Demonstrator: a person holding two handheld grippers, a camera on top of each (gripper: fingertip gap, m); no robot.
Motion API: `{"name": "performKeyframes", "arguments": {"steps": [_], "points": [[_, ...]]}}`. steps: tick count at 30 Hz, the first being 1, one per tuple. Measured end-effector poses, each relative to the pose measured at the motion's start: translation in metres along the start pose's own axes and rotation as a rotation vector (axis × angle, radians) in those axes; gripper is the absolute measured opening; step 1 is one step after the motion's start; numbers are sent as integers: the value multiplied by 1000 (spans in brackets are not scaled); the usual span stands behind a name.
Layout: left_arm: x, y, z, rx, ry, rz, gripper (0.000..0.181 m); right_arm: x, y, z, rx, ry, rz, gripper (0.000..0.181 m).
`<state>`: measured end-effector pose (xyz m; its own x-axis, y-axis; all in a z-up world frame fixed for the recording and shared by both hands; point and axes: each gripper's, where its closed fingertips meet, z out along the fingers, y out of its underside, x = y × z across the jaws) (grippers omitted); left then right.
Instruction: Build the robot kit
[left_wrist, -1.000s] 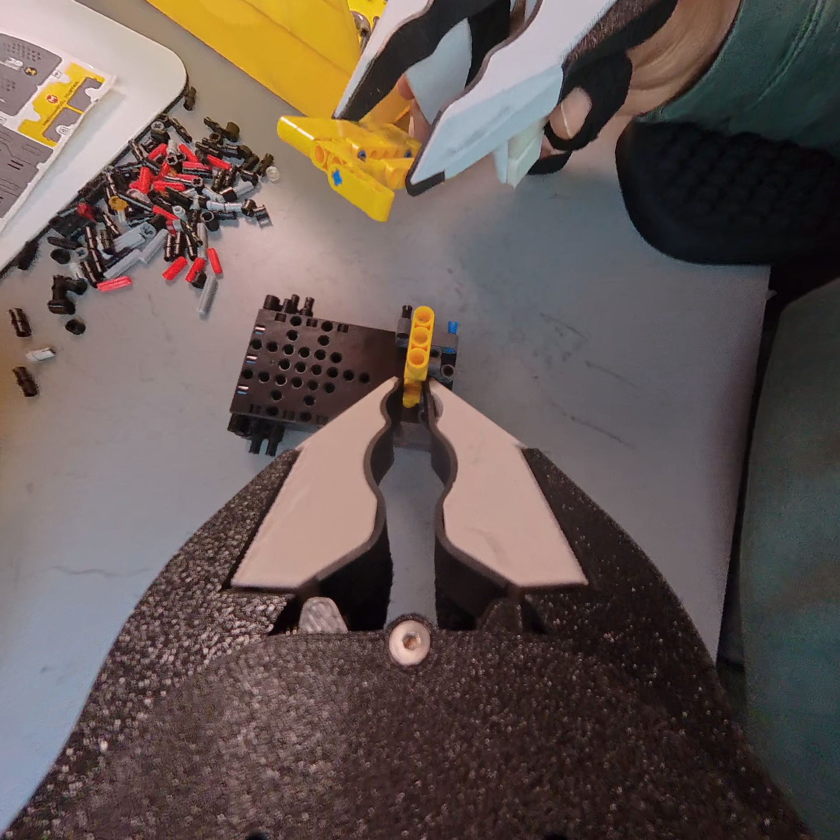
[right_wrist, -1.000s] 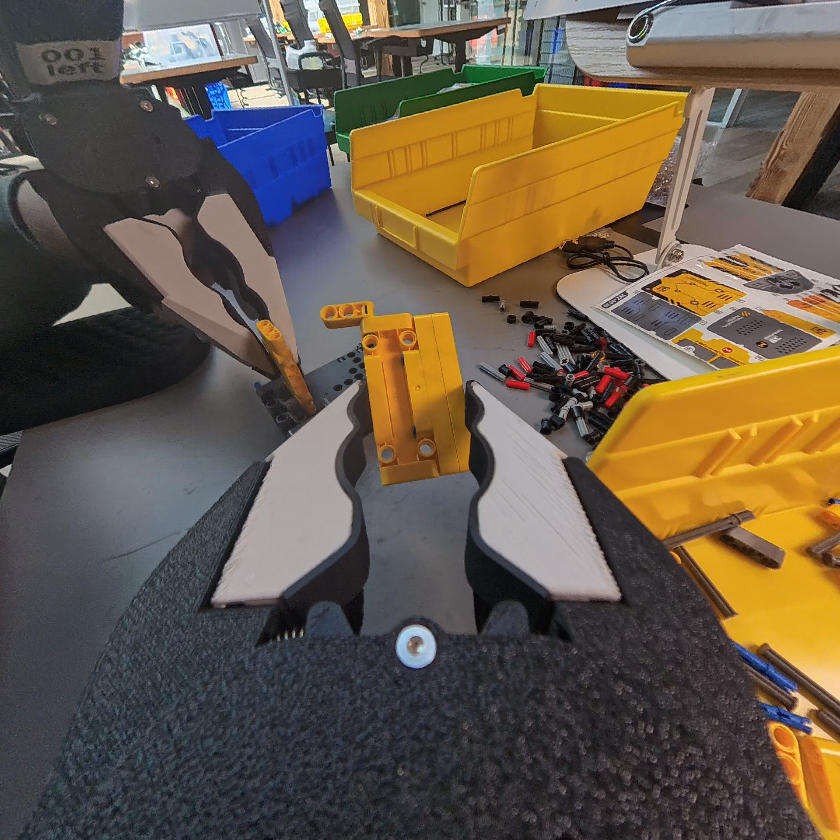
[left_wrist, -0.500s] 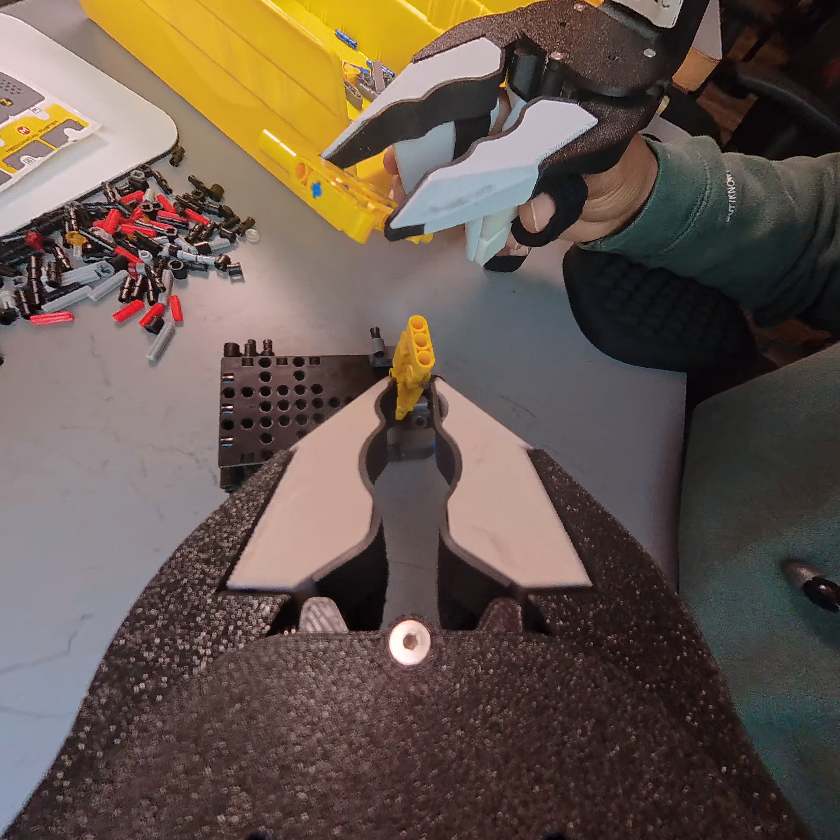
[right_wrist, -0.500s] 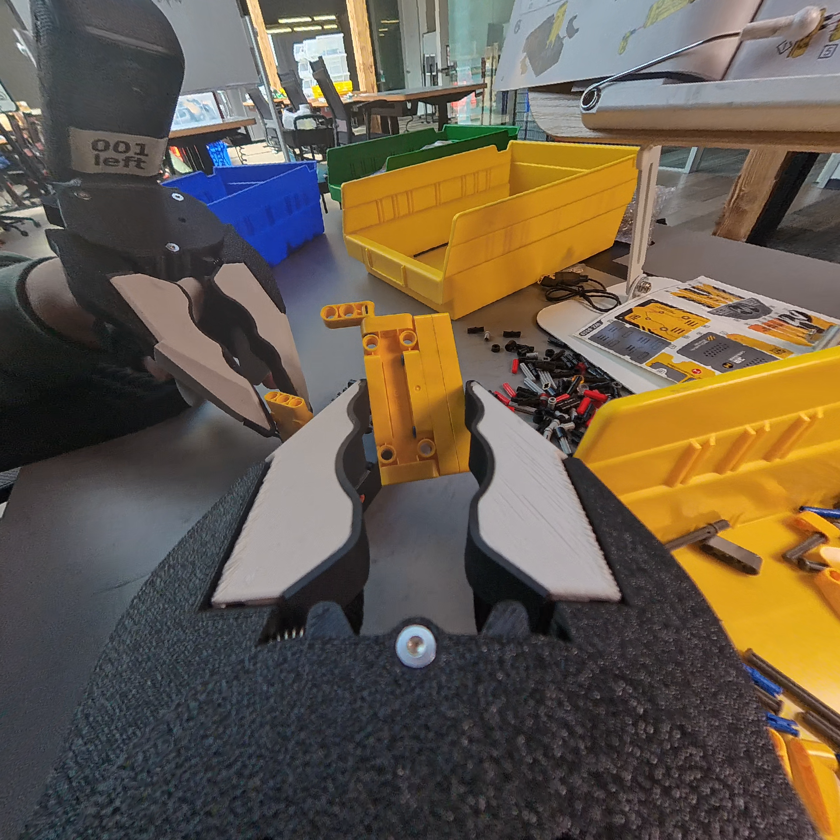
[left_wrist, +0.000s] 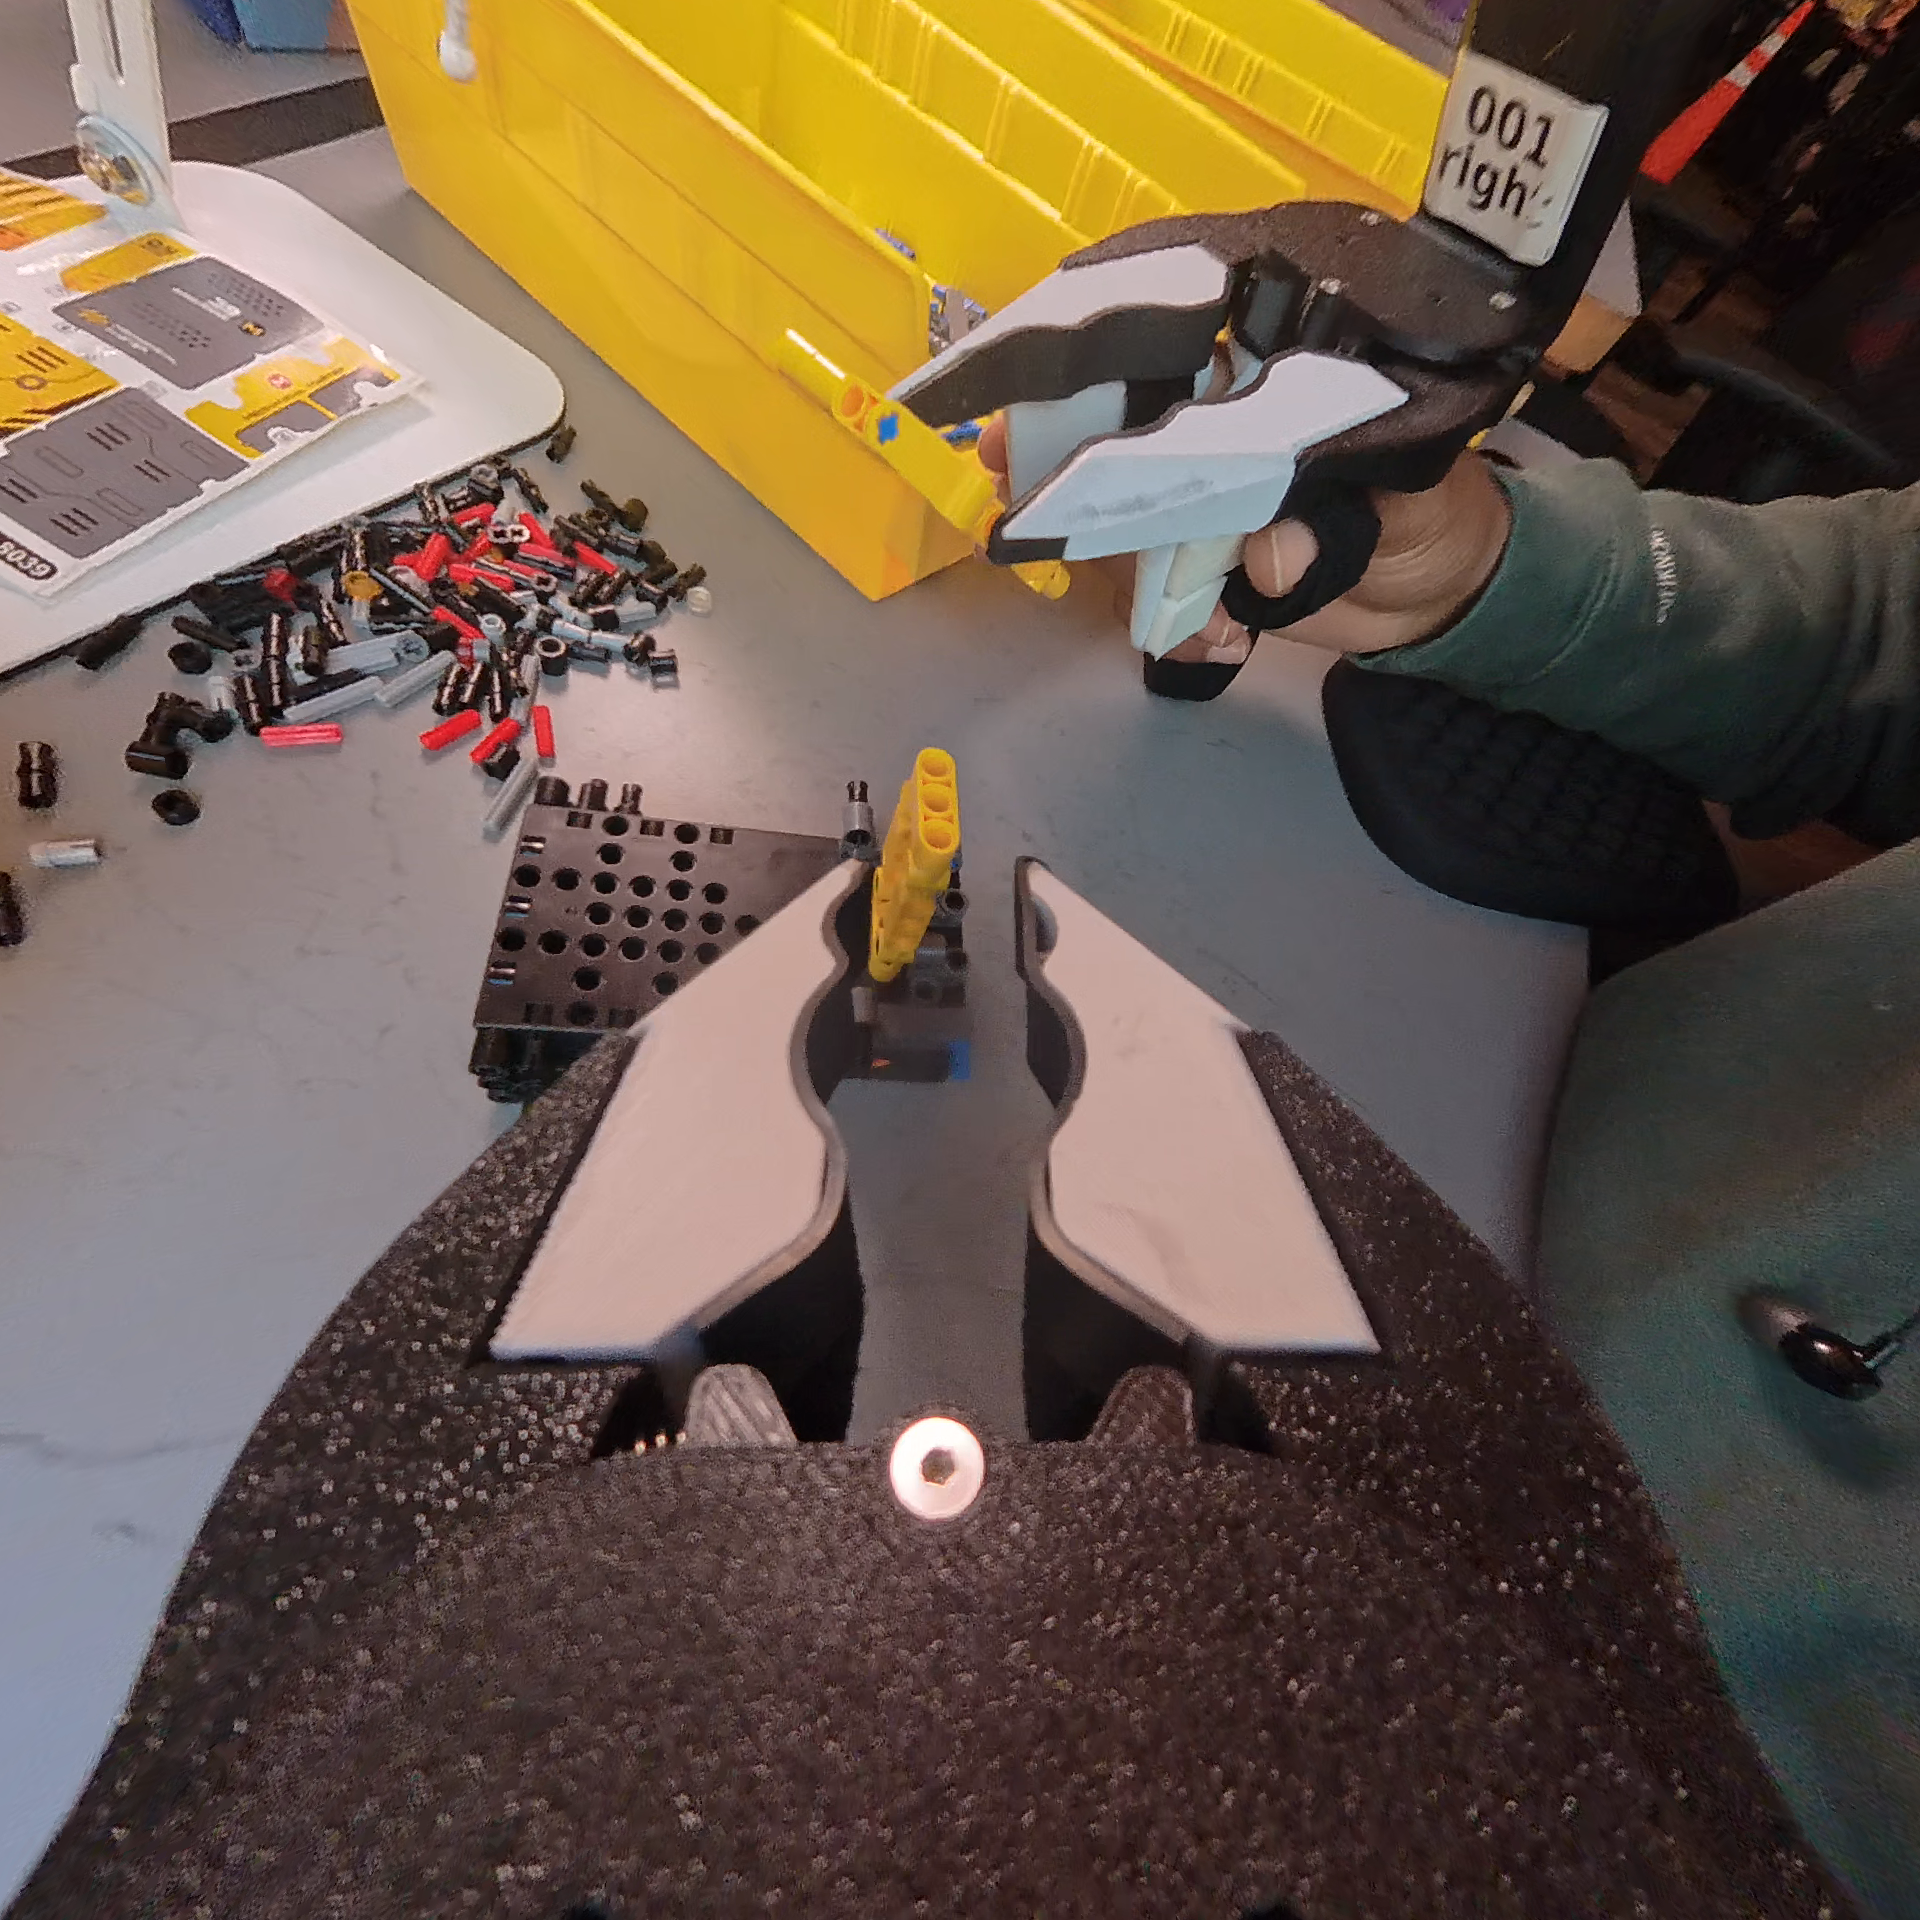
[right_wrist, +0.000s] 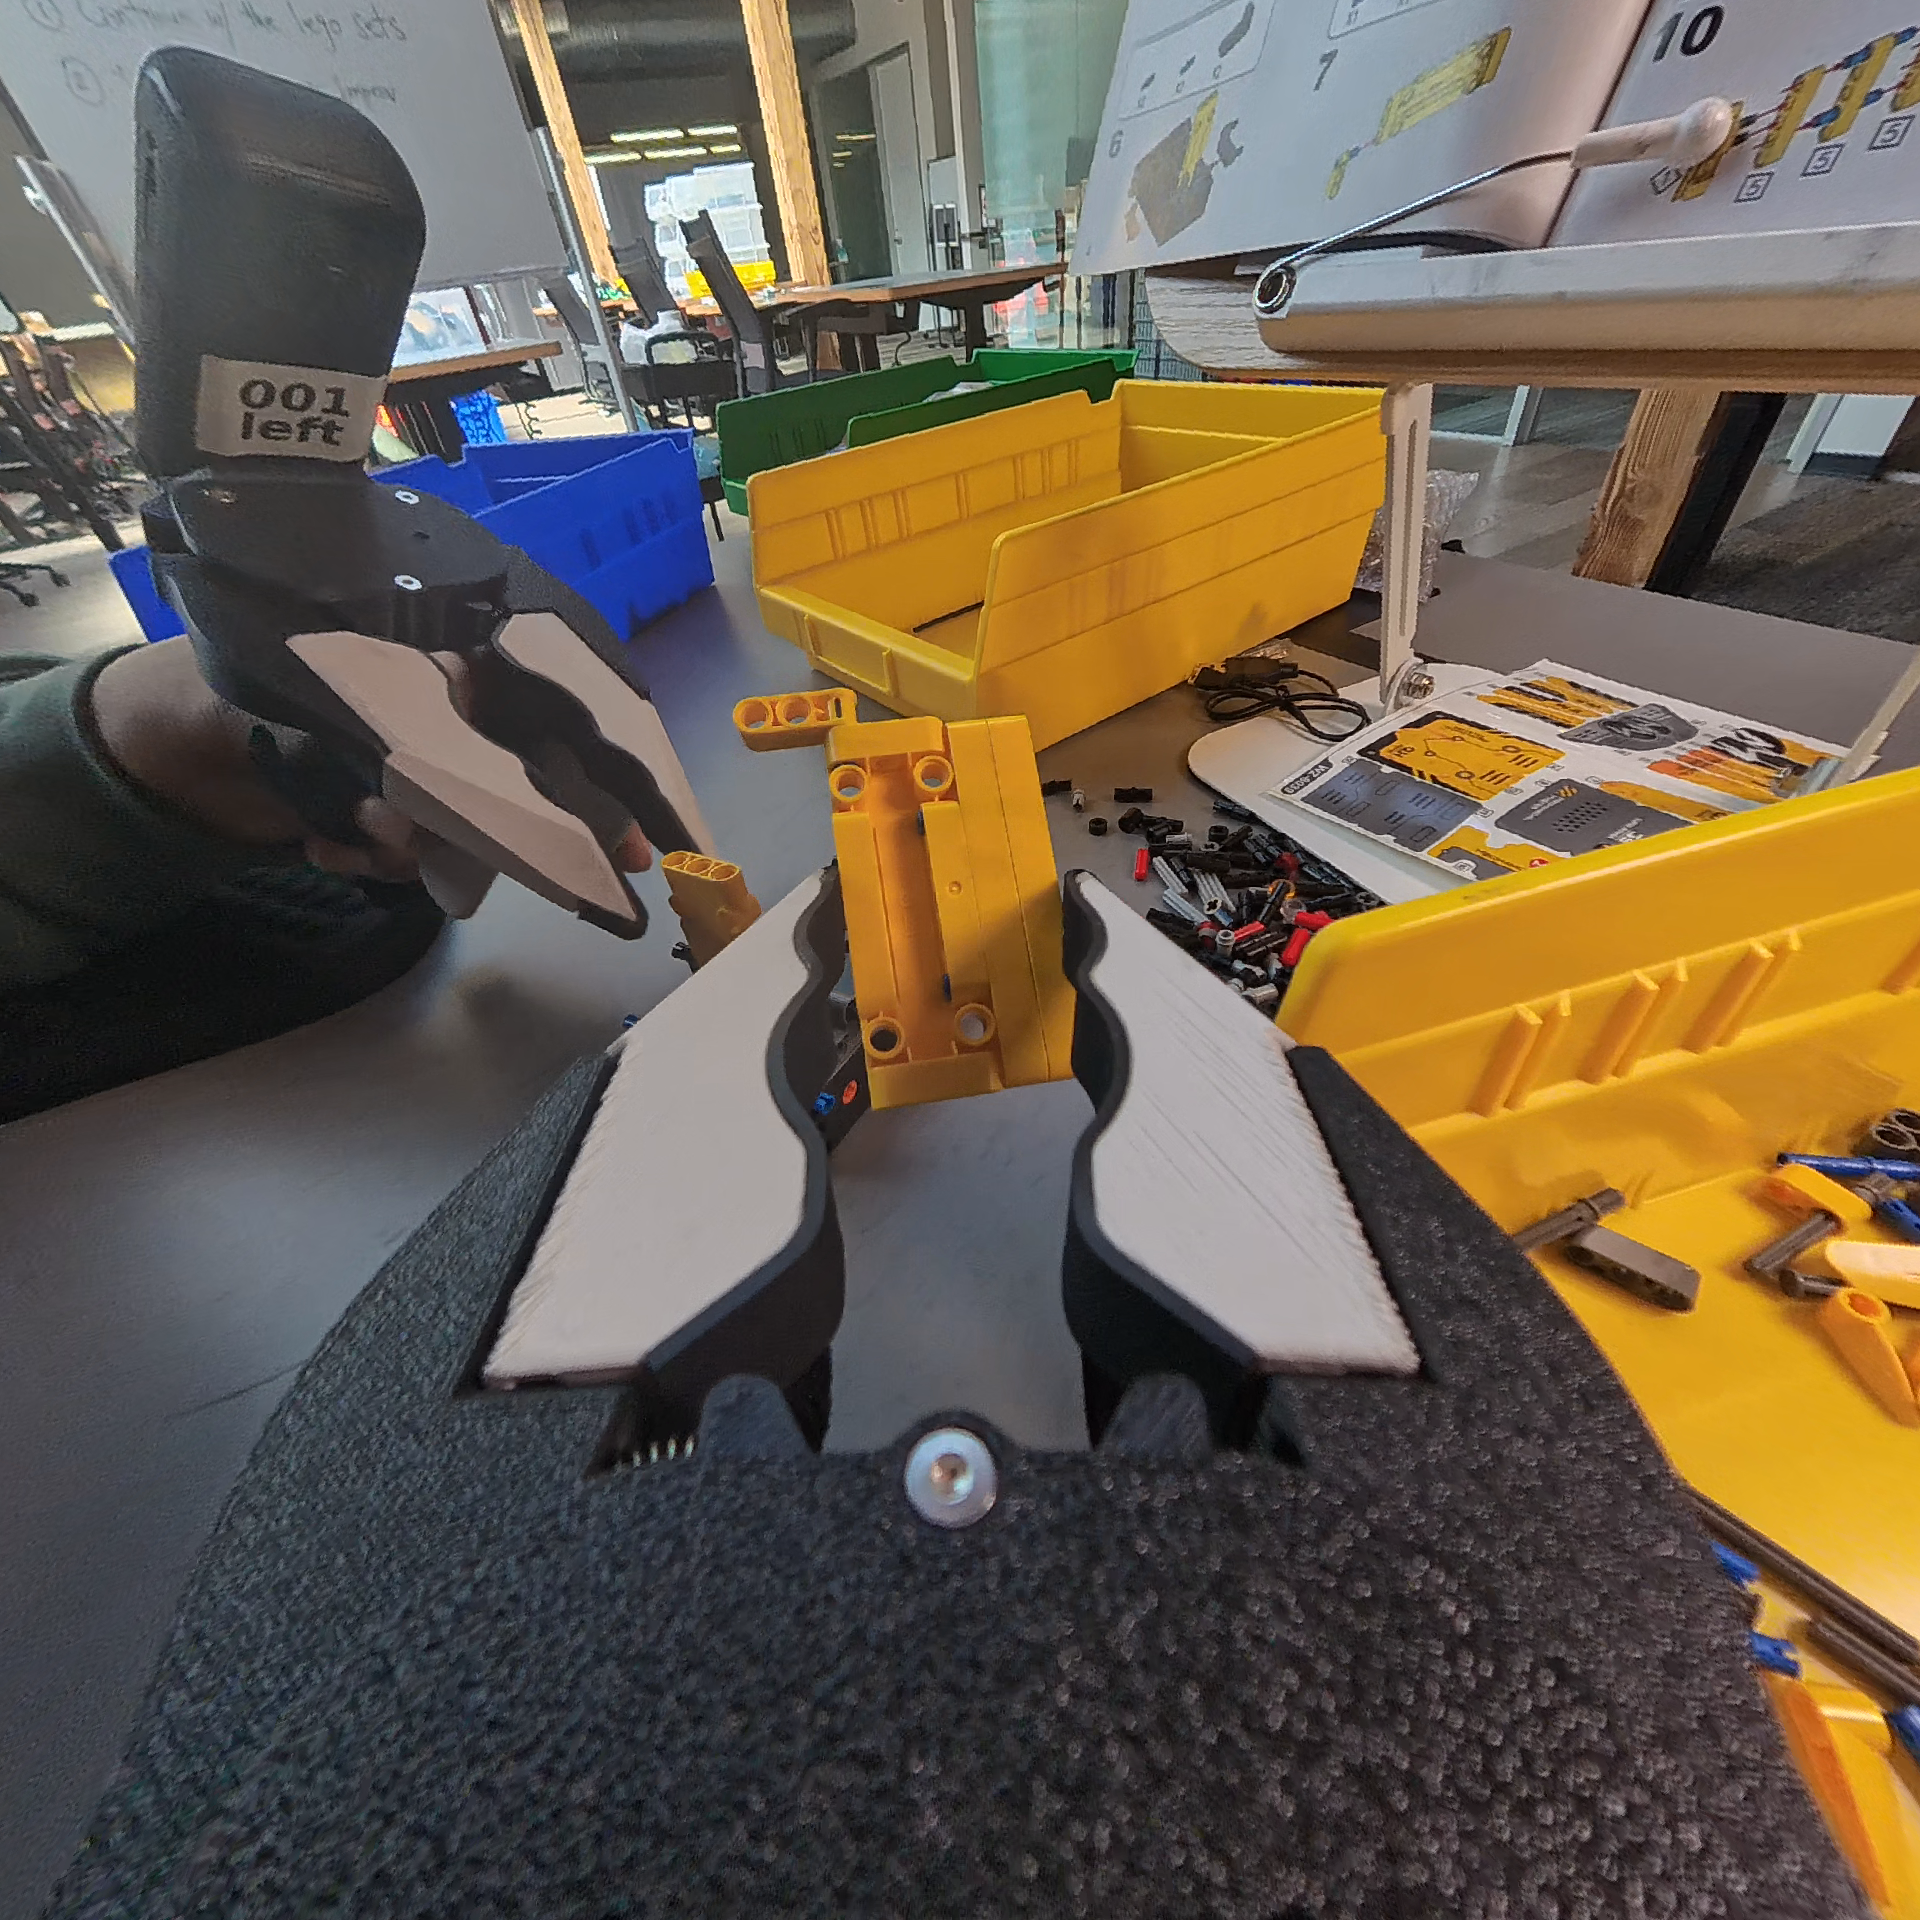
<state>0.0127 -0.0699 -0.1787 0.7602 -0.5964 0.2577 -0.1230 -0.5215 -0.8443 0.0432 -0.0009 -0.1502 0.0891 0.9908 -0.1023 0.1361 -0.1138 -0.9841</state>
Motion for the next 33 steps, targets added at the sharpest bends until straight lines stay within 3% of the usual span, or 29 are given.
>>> {"name": "performKeyframes", "arguments": {"steps": [8, 15, 19, 24, 26, 29, 33], "points": [[-6, -50, -32, 204, 140, -77, 33, 4, -10, 0, 50, 64, -109, 41], [-10, -82, -5, 244, 322, -168, 33, 4, -18, -3, 67, 166, -337, 41], [-8, -81, 14, 216, 421, -249, 32, 5, -14, 0, 14, 247, -523, 41], [-15, -76, 24, 199, 487, -316, 7, -3, -15, 7, -16, 327, -810, 41], [-15, -75, 22, 198, 518, -308, 7, -5, -16, 8, -19, 349, -875, 41], [-13, -74, 15, 220, 541, -224, 7, -14, -18, 9, 22, 295, -831, 41], [-10, -72, -1, 271, 532, -10, 7, -28, -30, 3, 148, 94, -502, 49]]}}
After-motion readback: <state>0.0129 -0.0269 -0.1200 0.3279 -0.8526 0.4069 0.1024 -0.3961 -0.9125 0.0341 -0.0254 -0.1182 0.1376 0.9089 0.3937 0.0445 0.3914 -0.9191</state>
